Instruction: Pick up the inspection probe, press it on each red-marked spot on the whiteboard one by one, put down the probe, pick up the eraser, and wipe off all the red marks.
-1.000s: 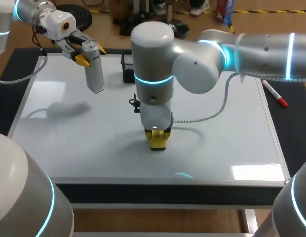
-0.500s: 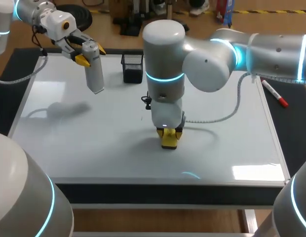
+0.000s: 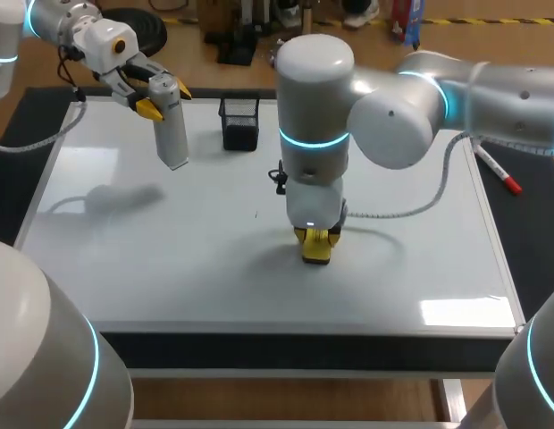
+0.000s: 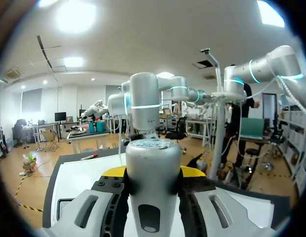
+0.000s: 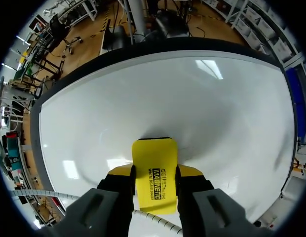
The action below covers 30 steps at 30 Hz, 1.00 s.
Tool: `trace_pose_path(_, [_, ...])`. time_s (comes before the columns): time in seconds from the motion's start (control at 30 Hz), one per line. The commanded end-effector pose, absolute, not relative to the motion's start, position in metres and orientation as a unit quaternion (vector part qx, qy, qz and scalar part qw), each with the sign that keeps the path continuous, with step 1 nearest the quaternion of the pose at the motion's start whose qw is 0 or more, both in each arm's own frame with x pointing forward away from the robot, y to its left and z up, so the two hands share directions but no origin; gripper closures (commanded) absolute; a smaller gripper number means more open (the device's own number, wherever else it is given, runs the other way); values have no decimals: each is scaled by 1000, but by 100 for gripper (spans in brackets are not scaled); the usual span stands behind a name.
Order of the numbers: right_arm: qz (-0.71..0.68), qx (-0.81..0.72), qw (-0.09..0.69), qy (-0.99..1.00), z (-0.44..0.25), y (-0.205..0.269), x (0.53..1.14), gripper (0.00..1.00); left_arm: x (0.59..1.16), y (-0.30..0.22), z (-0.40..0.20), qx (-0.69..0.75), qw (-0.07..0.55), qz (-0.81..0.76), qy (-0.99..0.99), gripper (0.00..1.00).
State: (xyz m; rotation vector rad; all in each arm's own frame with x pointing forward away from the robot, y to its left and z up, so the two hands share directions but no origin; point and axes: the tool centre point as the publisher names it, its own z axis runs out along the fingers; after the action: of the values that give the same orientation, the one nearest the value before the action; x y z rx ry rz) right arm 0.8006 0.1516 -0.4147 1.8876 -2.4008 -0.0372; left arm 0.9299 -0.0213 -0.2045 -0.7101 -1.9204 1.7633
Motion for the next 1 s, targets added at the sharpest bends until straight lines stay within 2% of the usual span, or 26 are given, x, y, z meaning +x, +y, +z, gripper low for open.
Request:
trace_pose_path(0.03, [-23,622,21,-783,-388,135,808,100,931,-21,-204,-258,219,637,-693,100])
trace_pose_path(0.4, [-16,624,3,-781,-366,128,836,100,931,-21,-204,-258,219,637,-693,100])
trace_pose_path(1.0, [-16,624,3,-781,-366,128,836,100,931,-21,-204,-258,219,637,-693,100])
